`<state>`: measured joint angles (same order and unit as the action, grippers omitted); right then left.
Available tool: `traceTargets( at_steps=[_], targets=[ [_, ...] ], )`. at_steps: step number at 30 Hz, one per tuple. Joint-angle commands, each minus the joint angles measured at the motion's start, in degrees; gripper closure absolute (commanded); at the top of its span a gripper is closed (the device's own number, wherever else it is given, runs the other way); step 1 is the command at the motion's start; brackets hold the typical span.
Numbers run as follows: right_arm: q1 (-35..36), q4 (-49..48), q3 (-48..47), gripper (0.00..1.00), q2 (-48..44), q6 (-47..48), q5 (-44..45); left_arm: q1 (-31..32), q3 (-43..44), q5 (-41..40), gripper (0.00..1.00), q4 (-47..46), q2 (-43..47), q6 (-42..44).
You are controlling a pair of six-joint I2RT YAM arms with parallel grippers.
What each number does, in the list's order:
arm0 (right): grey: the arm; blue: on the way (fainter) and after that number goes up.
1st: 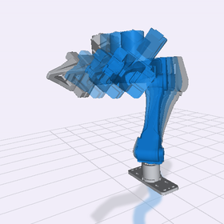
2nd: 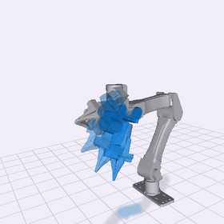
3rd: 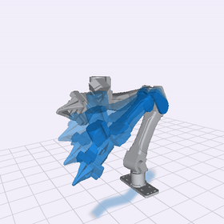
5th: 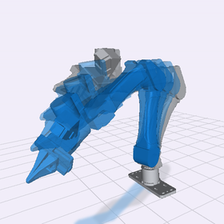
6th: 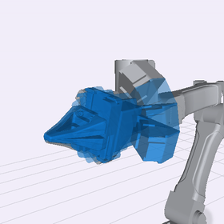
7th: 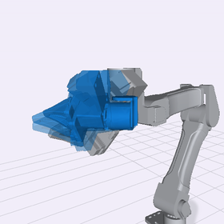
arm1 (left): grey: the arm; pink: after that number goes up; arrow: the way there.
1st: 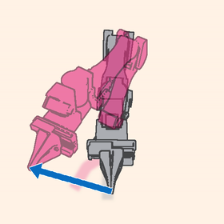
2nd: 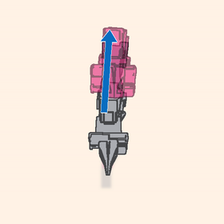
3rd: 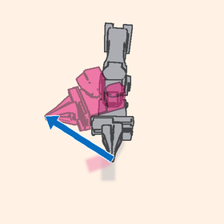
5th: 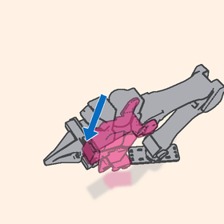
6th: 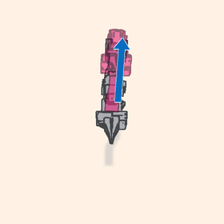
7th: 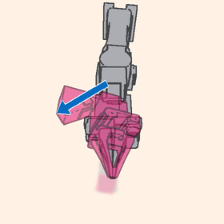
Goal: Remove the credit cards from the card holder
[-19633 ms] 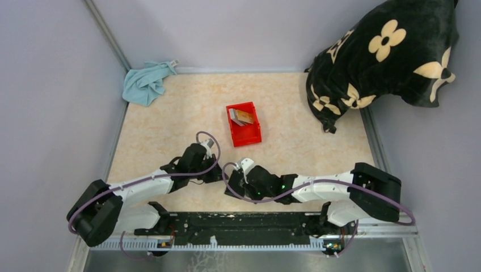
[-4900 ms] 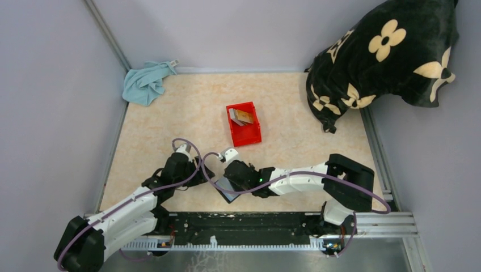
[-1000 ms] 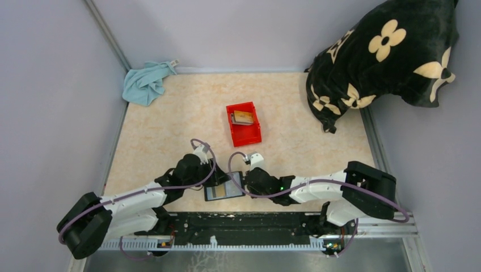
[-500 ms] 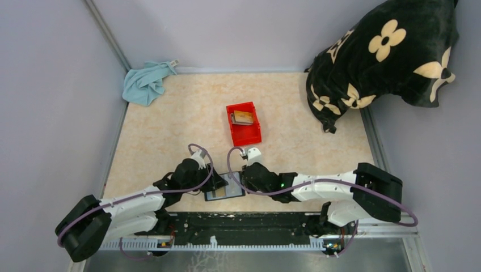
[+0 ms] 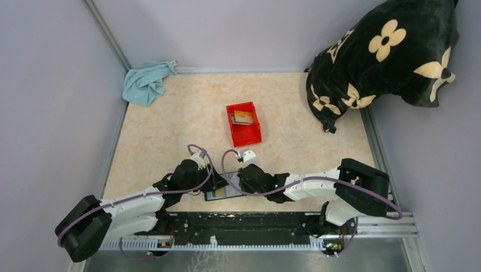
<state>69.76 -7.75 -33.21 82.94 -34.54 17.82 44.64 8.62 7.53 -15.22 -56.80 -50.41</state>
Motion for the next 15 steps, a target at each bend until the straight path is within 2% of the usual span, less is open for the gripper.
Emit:
traceTargets(
  at_steps=[1, 15],
  targets=[
    [0.5, -5.3, -0.2, 1.00, 1.5, -0.3, -1.6, 0.2, -1.1, -0.1, 0.48, -0.4, -1.1, 0.0],
    [0.0, -9.8, 5.3, 1.00, 3.9, -3.9, -4.6, 0.3, -1.3, 0.4, 0.48, -1.7, -1.1, -0.4]
  ],
)
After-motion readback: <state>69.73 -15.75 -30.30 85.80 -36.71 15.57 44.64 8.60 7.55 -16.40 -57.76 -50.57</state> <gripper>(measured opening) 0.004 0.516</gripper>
